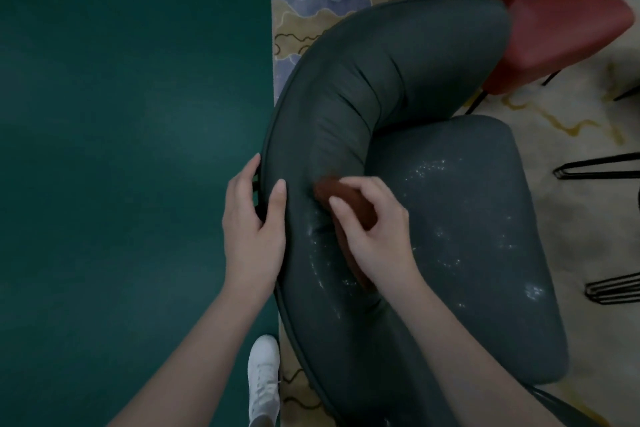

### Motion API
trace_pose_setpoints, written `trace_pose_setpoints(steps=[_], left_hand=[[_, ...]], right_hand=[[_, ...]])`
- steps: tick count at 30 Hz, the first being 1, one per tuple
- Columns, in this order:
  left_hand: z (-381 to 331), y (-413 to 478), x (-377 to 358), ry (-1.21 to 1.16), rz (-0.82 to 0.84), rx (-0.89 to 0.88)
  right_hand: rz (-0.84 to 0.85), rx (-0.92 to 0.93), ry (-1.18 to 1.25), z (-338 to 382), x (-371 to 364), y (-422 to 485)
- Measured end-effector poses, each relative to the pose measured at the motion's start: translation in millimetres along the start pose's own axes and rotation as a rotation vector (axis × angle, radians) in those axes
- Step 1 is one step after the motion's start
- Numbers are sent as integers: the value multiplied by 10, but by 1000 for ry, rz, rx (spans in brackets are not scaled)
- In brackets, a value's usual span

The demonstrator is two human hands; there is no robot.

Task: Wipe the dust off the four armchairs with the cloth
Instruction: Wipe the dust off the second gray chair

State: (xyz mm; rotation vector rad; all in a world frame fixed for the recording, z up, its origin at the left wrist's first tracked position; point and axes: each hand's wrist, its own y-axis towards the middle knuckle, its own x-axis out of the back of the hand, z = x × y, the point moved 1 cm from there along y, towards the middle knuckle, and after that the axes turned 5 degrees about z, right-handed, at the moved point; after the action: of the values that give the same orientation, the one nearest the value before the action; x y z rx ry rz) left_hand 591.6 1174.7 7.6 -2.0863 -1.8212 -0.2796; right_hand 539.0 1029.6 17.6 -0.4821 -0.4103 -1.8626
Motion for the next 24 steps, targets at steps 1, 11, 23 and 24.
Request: trace_pose_setpoints(steps=[1,11,23,24], left_hand=[[14,-33,-7,-18,-15,15],[109,-376,-76,-95,-181,3],[181,-647,-145,-132,-287,25],[175,-663,-150,-133,-293,22]], right_hand=[[47,44,-11,7,56,-24],[245,339,-87,108,-26,191],[319,471,-139,236,-90,506],[341,502,-149,230,-109,465]])
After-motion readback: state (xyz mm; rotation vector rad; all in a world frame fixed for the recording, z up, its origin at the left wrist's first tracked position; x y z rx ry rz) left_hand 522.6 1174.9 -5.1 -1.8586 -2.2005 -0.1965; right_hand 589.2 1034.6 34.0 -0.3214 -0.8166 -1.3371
